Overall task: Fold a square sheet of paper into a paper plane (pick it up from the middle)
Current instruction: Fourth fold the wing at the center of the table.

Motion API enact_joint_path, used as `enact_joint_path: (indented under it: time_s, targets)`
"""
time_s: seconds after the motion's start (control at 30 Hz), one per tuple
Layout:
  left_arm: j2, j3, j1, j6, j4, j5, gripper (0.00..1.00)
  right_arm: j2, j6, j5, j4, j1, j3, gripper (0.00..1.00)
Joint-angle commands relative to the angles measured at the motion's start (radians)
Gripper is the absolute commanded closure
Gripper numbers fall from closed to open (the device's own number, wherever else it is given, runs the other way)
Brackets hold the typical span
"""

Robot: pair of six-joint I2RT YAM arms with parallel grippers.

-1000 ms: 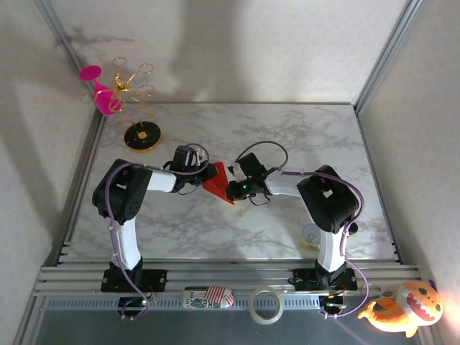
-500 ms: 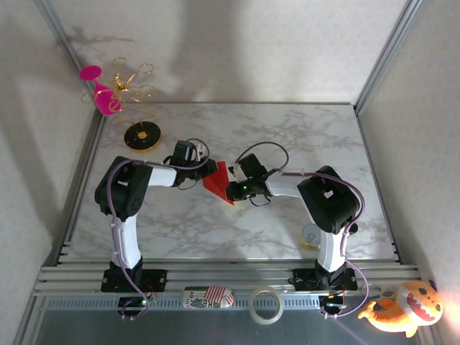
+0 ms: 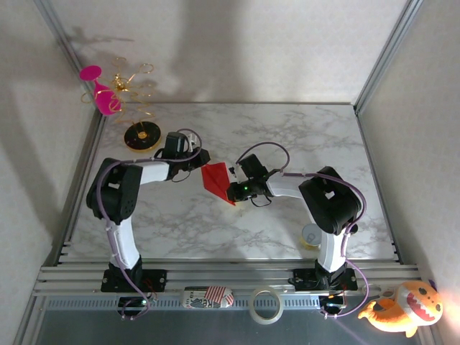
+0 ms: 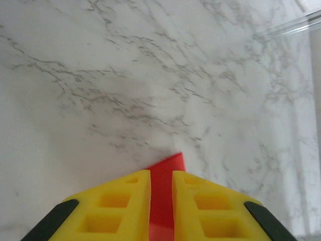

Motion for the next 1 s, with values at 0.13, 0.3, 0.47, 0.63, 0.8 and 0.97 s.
enact_joint_path:
  time_s: [0.13, 0.3, 0.47, 0.63, 0.8, 0.97]
  targets:
    - [-0.178, -0.183, -0.083, -0.102, 0.033, -0.022, 0.83, 0.045, -0.002, 0.065, -0.183, -0.01, -0.049, 0.98]
    - [-0.16, -0.21, -0.163, -0.13, 0.034, -0.016, 0.85, 0.044, 0.001, 0.071, -0.187, -0.01, -0.049, 0.98]
    - [-0.09, -0.175, -0.201, -0.146, 0.034, 0.025, 0.87, 0.042, 0.005, 0.075, -0.187, -0.01, -0.055, 0.99]
    - [-0.048, -0.134, -0.219, -0.118, -0.03, 0.007, 0.87, 0.039, 0.006, 0.077, -0.182, -0.01, -0.061, 0.99]
    - [-0.017, -0.1, -0.221, -0.11, -0.061, -0.022, 0.87, 0.04, 0.003, 0.08, -0.184, -0.01, -0.068, 0.99]
    - [0.007, -0.066, -0.216, -0.079, -0.121, -0.087, 0.87, 0.043, -0.011, 0.104, -0.202, -0.01, -0.072, 0.99]
